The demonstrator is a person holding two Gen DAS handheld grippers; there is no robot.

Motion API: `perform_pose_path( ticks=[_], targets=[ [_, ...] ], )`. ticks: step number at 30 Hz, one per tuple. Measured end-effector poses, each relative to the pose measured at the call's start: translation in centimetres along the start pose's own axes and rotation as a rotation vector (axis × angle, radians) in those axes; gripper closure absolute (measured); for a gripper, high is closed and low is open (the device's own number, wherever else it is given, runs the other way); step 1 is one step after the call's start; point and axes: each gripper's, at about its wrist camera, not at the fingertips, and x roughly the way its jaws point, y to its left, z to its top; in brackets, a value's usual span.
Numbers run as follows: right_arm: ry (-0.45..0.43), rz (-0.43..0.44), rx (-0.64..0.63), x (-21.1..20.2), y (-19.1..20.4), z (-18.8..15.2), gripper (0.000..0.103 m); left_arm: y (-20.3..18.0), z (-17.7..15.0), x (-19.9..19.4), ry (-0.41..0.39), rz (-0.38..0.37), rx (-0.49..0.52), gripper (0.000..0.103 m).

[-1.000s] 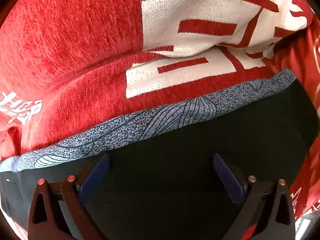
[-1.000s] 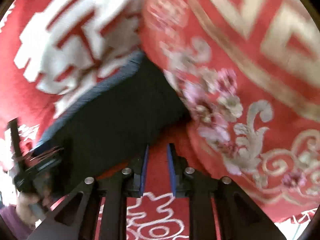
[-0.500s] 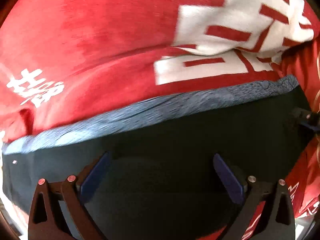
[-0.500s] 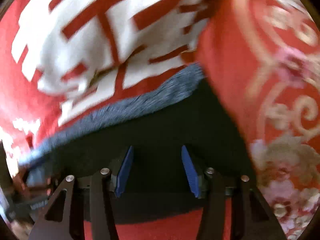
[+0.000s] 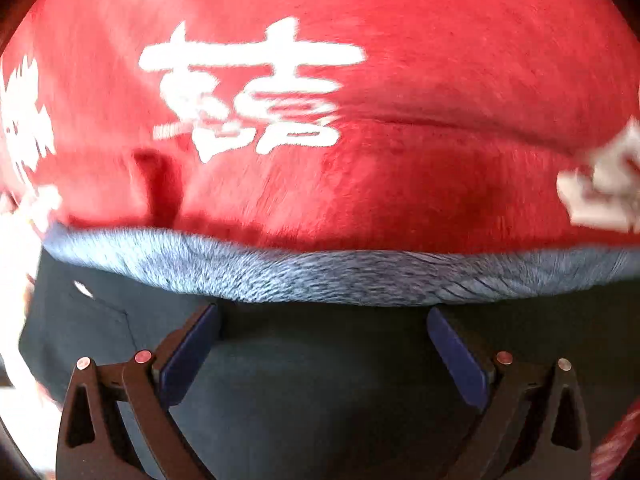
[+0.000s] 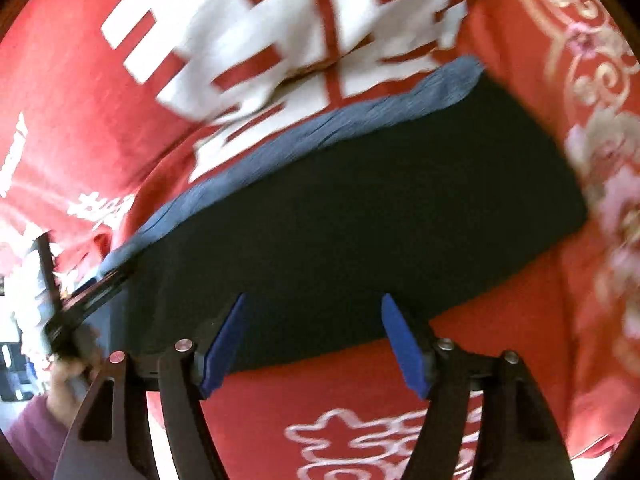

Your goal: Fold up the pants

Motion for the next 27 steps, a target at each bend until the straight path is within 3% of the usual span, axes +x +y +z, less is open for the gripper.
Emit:
perform_pose_path(
  ticks=[4, 9, 12, 21, 22, 24, 27],
  targets=[
    [0.022, 0.055, 0.038, 0.2, 1.3, -2.1, 0.028, 1.5, -1.0, -1.3, 0.025, 0.01, 0.06, 0.0],
    [0.099, 0.228, 0.147, 2.5, 3.8, -6.5, 0.028, 5.0, -2.9, -4.1, 0.005, -0.02, 0.172, 0.0],
    [0.153, 0.32, 0.158, 4.2, 7.2, -8.9, 0.028, 9.0, -3.3, -5.1, 0.013, -0.009, 0.145, 0.0],
    [0.238, 0.561, 0.12, 10.1, 17.8, -13.0, 0.028, 24.5, -4.9, -2.6, 0.057, 0.169, 0.046, 0.0],
    [0.249, 0.57, 0.105, 10.8, 18.7, -13.2, 0.028, 26.1, -4.9, -1.2, 0.083, 0.161, 0.023, 0.0],
    [0.267, 0.582, 0.083, 11.6, 20.0, -13.9, 0.028, 28.4, -5.5, -0.7, 0.073, 0.049, -0.031, 0.0],
    [0.278, 0.584, 0.075, 12.5, 20.8, -14.5, 0.028, 28.8, -5.6, -0.4, 0.056, 0.011, -0.011, 0.0]
  ],
)
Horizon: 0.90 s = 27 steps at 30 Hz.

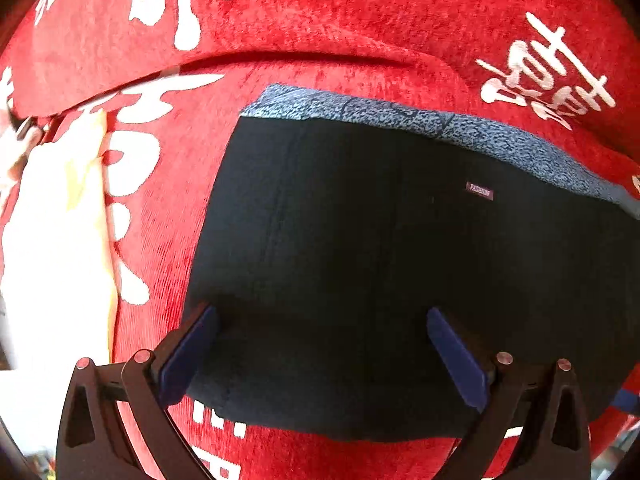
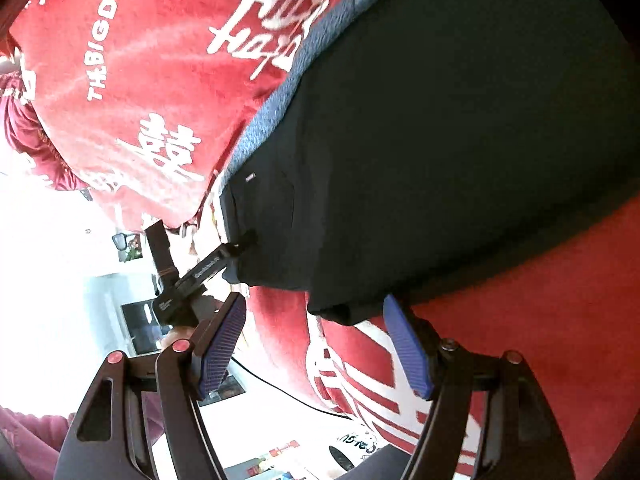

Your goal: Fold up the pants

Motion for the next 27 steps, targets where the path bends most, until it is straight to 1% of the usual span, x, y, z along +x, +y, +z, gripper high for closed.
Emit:
perform_pose_path(
  ticks=[2, 6, 8, 10, 11, 12, 13, 14, 16, 17, 19, 21, 23, 24, 25, 27],
  targets=[
    [-0.003, -0.004, 0.0, 0.7, 0.0, 0.0, 0.028, 0.3, 0.1, 0.3, -0.007, -0.016, 0.008, 0.0],
    [-0.026, 0.032, 0.015, 1.0, -0.2, 0.0, 0.028, 1.1, 0.2, 0.7, -0.035, -0.054, 0.036, 0.0],
    [-0.047, 0.059, 0.029, 1.0, -0.3, 0.5, 0.028, 1.5, 0.3, 1.1, -0.052, -0.068, 0.059, 0.0],
    [-0.068, 0.074, 0.077, 1.4, -0.7, 1.7, 0.03, 2.0, 0.6, 1.4, -0.054, -0.081, 0.079, 0.0],
    [-0.073, 0.07, 0.101, 1.5, -0.9, 2.1, 0.048, 2.5, 1.2, 1.9, -0.047, -0.086, 0.081, 0.0],
    [-0.073, 0.032, 0.13, 1.7, -1.1, 2.6, 0.077, 2.7, 1.3, 1.9, -0.038, -0.09, 0.083, 0.0],
    [-0.073, -0.016, 0.138, 1.6, -1.0, 2.9, 0.09, 2.7, 1.4, 1.8, -0.031, -0.092, 0.089, 0.0],
    [-0.083, -0.031, 0.134, 1.3, -0.7, 2.7, 0.092, 2.8, 1.5, 1.8, -0.028, -0.095, 0.097, 0.0],
    [-0.124, -0.036, 0.08, 0.3, 0.7, 1.6, 0.093, 3.1, 1.4, 1.9, -0.036, -0.086, 0.109, 0.0],
    [-0.137, -0.061, 0.048, -0.1, 1.3, 0.9, 0.093, 2.7, 1.2, 1.7, -0.04, -0.089, 0.107, 0.0],
    [-0.152, -0.104, 0.041, -0.1, 1.2, -0.5, 0.093, 2.4, 1.1, 1.6, -0.045, -0.072, 0.109, 0.0],
    [-0.134, -0.157, 0.081, 0.8, -0.6, -1.3, 0.093, 1.9, 1.1, 1.2, -0.034, -0.044, 0.109, 0.0],
    [-0.132, -0.118, 0.122, 0.9, -1.6, -1.4, 0.093, 1.6, 1.0, 0.6, -0.018, -0.016, 0.101, 0.0],
    [-0.122, -0.119, 0.109, 0.6, -1.3, -1.4, 0.091, 1.4, 0.9, 0.0, -0.019, 0.005, 0.098, 0.0],
    [-0.105, -0.138, 0.074, 0.3, -0.6, -1.3, 0.089, 1.1, 0.7, -0.9, -0.028, 0.015, 0.096, 0.0],
    [-0.072, -0.179, 0.017, -1.0, 0.6, -1.3, 0.088, 0.0, 0.1, -2.6, -0.051, 0.004, 0.103, 0.0]
  ],
)
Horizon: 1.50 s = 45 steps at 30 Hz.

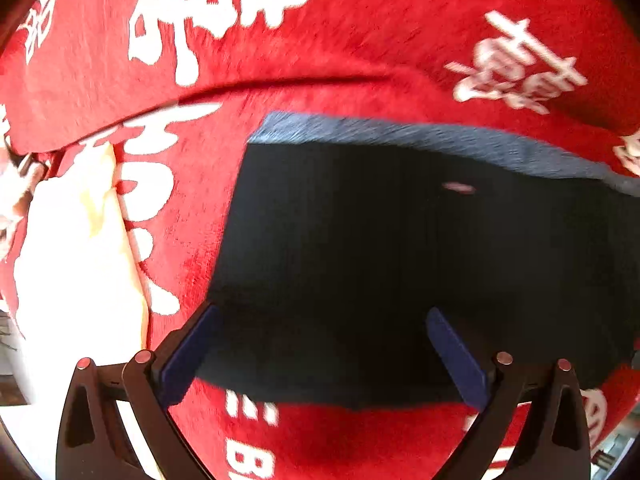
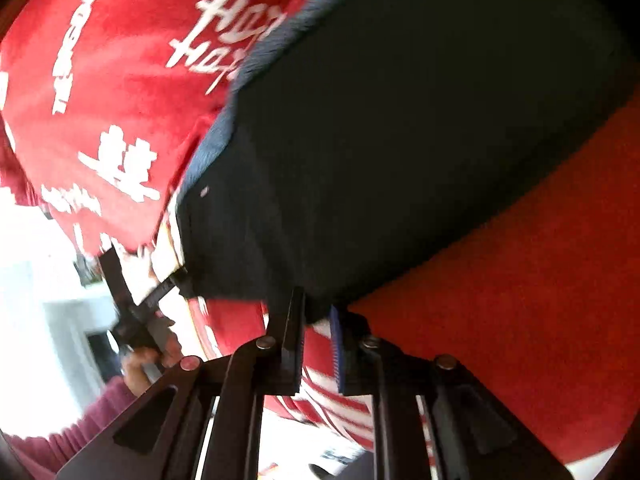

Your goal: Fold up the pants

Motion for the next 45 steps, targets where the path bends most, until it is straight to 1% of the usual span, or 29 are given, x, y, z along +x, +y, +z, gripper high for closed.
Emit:
perform_pose_path(
  ticks=[2, 4, 6, 9, 10, 11, 12, 13, 14, 16, 18, 20, 22, 23, 24, 26, 27, 29, 31, 32, 33, 34, 35, 36, 38, 39, 41, 43, 45],
  targets=[
    [-0.016, -0.046, -0.059, -2.0, 0.6, 0.2, 0.086, -1.9, -0.5, -1.8, -0.027, -0.02, 0.024, 0.0],
    [-0.065, -0.123, -0.118, -4.1, 0.8, 0.8, 0.085, -4.8, -1.0, -3.2, -0.048, -0.072, 0.064, 0.0],
    [-0.12, -0.191, -0.164, -5.8, 0.9, 2.0, 0.084, -9.3, -1.0, -3.1, -0.045, -0.141, 0.111, 0.0],
    [-0.165, -0.285, -0.194, -6.5, 0.2, 4.6, 0.084, -14.1, -1.2, -2.3, -0.032, -0.2, 0.15, 0.0],
    [-0.177, -0.302, -0.196, -6.5, -0.2, 5.2, 0.084, -15.5, -1.3, -1.8, -0.025, -0.206, 0.16, 0.0],
    [-0.186, -0.341, -0.199, -6.4, -0.8, 5.8, 0.084, -16.9, -1.7, -1.2, -0.014, -0.192, 0.169, 0.0],
    [-0.188, -0.394, -0.202, -6.2, -1.6, 6.2, 0.084, -17.7, -2.1, -0.3, -0.001, -0.166, 0.183, 0.0],
    [-0.176, -0.442, -0.201, -5.9, -2.4, 6.2, 0.084, -17.9, -2.8, 0.1, -0.008, -0.158, 0.185, 0.0],
    [-0.161, -0.447, -0.192, -5.7, -3.6, 5.9, 0.084, -17.4, -3.4, -0.1, -0.04, -0.173, 0.161, 0.0],
    [-0.198, -0.39, -0.181, -6.5, -4.3, 5.0, 0.084, -16.4, -3.8, -0.1, -0.002, -0.205, 0.146, 0.0],
    [-0.168, -0.386, -0.158, -6.8, -4.9, 4.4, 0.084, -15.7, -3.7, -0.4, 0.036, -0.191, 0.148, 0.0],
    [-0.151, -0.392, -0.127, -7.3, -4.9, 4.1, 0.082, -15.4, -3.0, -1.4, 0.035, -0.153, 0.153, 0.0],
    [-0.202, -0.4, -0.165, -8.6, -3.8, 4.2, 0.065, -16.0, -1.5, -2.6, -0.017, -0.152, 0.139, 0.0],
    [-0.23, -0.395, -0.188, -9.1, -3.0, 4.6, 0.045, -16.1, -0.3, -3.2, -0.041, -0.156, 0.123, 0.0],
    [-0.258, -0.389, -0.214, -9.7, -2.2, 5.2, 0.033, -16.3, 0.9, -3.3, -0.057, -0.156, 0.107, 0.0],
    [-0.271, -0.374, -0.251, -9.9, -1.2, 6.9, 0.033, -16.6, 2.9, -2.9, -0.079, -0.137, 0.083, 0.0],
    [-0.266, -0.372, -0.272, -9.9, -0.8, 7.8, 0.033, -16.9, 3.9, -2.5, -0.089, -0.114, 0.068, 0.0],
    [-0.253, -0.369, -0.298, -9.1, 0.3, 9.8, 0.033, -17.0, 5.6, -1.5, -0.106, -0.066, 0.034, 0.0],
    [-0.228, -0.356, -0.328, -7.6, 1.5, 11.8, 0.033, -16.9, 7.0, -0.3, -0.1, -0.043, 0.0, 0.0],
    [-0.22, -0.356, -0.338, -7.0, 1.9, 12.5, 0.033, -16.8, 7.2, 0.4, -0.092, -0.027, -0.009, 0.0],
    [-0.207, -0.353, -0.351, -6.2, 2.2, 13.0, 0.039, -16.8, 7.4, 1.4, -0.077, 0.0, -0.015, 0.0],
    [-0.196, -0.345, -0.366, -5.4, 2.4, 13.6, 0.049, -16.7, 7.6, 2.2, -0.064, 0.021, -0.015, 0.0],
    [-0.181, -0.342, -0.378, -4.6, 2.6, 14.1, 0.072, -16.5, 7.7, 3.1, -0.048, 0.034, -0.015, 0.0],
    [-0.16, -0.355, -0.393, -3.8, 2.5, 14.6, 0.079, -16.4, 8.0, 3.6, -0.047, 0.026, -0.024, 0.0],
    [-0.132, -0.411, -0.399, -2.5, 1.6, 15.4, 0.079, -15.7, 8.3, 4.2, -0.048, 0.028, -0.048, 0.0],
    [-0.129, -0.44, -0.389, -2.3, 0.8, 15.9, 0.083, -15.4, 8.4, 4.5, -0.043, 0.04, -0.049, 0.0],
    [-0.155, -0.449, -0.362, -3.1, -0.8, 16.7, 0.09, -14.8, 8.5, 4.6, -0.035, 0.054, -0.061, 0.0],
    [-0.201, -0.485, -0.307, -4.7, -2.5, 17.7, 0.09, -14.5, 8.5, 4.0, -0.029, 0.049, -0.067, 0.0],
    [-0.223, -0.482, -0.241, -6.4, -3.6, 18.1, 0.09, -14.7, 7.9, 2.4, -0.049, 0.041, -0.038, 0.0]
  ],
)
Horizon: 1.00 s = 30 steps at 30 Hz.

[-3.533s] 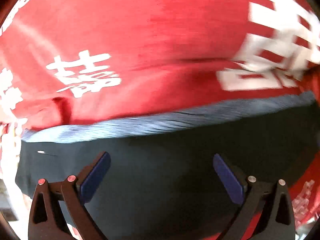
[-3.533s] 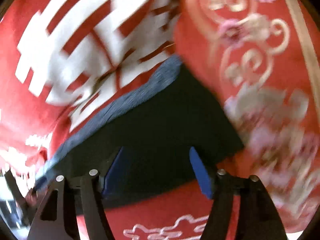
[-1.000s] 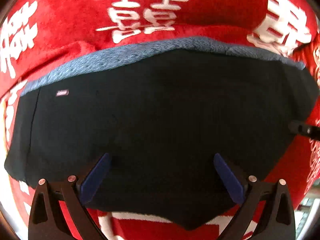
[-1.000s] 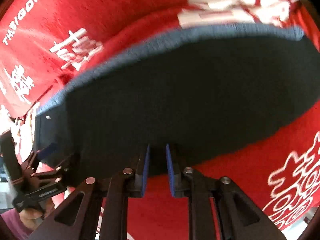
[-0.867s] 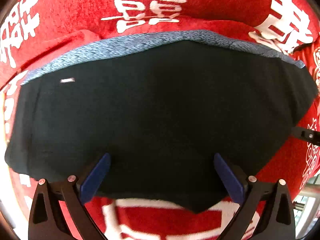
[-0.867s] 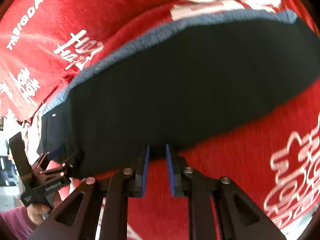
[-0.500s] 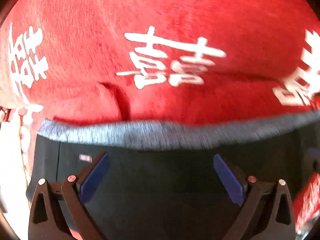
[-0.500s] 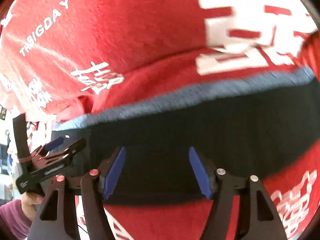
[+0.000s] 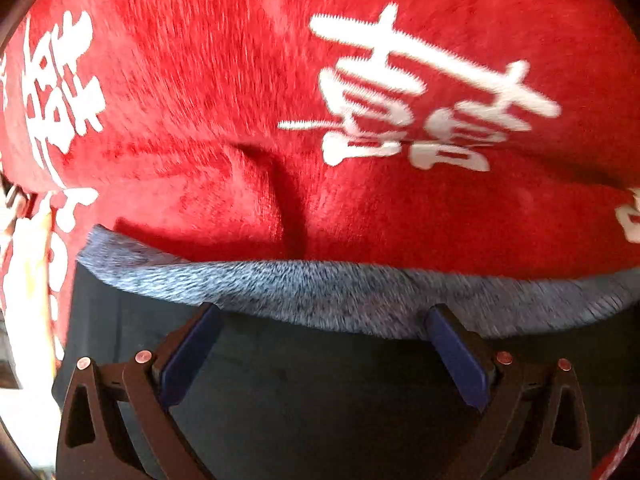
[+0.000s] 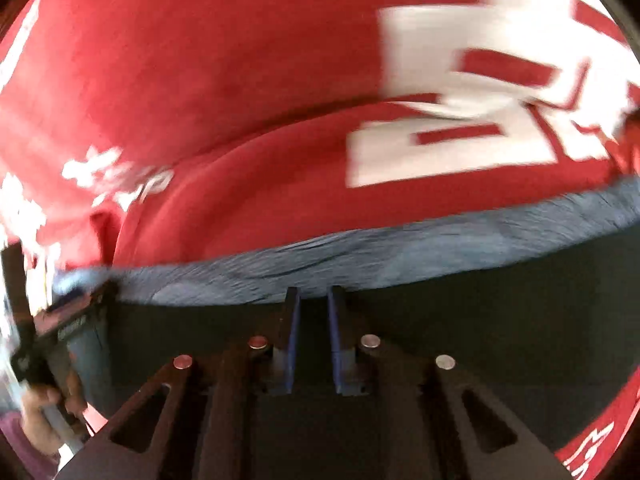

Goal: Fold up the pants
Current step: 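Lift and fold the trousers over with the right gripper, then release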

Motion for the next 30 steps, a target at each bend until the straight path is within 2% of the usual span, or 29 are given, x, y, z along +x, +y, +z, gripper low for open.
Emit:
perform_pose_path(
  ticks=[3, 8, 12, 15, 17, 22, 23, 24, 26, 28, 30],
  targets=[
    [-0.014, 0.009, -0.014, -2.2, -0.6, -0.8, 0.086, -0.7, -1.8, -2.7, -0.013, -0.061, 0.054, 0.0],
    [0.005, 0.059, -0.042, -5.1, -0.3, -5.8, 0.086, -2.8, -6.6, -5.4, 0.022, -0.116, 0.135, 0.0],
    [0.032, 0.096, 0.072, -5.9, -2.3, -9.7, 0.084, -3.8, -9.5, -3.2, 0.114, -0.114, 0.149, 0.0],
    [0.053, 0.115, 0.135, -5.8, -4.0, -11.6, 0.075, -3.7, -10.7, -3.1, 0.066, -0.133, 0.12, 0.0],
    [0.058, 0.118, 0.175, -5.8, -4.9, -12.1, 0.071, -4.1, -10.9, -3.2, 0.065, -0.128, 0.12, 0.0],
    [0.027, 0.227, 0.382, -4.9, -8.7, -12.7, 0.071, -4.8, -11.0, -3.7, 0.062, -0.09, 0.146, 0.0],
    [0.017, 0.253, 0.416, -4.8, -9.3, -12.6, 0.071, -4.7, -11.3, -3.7, 0.061, -0.087, 0.149, 0.0],
    [0.009, 0.272, 0.433, -4.6, -9.7, -12.4, 0.076, -4.7, -11.2, -3.8, 0.062, -0.087, 0.149, 0.0],
    [-0.01, 0.254, 0.395, -5.1, -9.4, -12.1, 0.09, -4.6, -11.2, -3.7, 0.061, -0.09, 0.144, 0.0],
    [-0.005, 0.208, 0.337, -5.2, -9.0, -12.2, 0.09, -4.6, -11.5, -3.9, 0.059, -0.091, 0.133, 0.0],
    [0.021, 0.182, 0.348, -4.3, -9.6, -12.8, 0.09, -4.7, -11.5, -3.9, 0.06, -0.086, 0.129, 0.0]
  ],
)
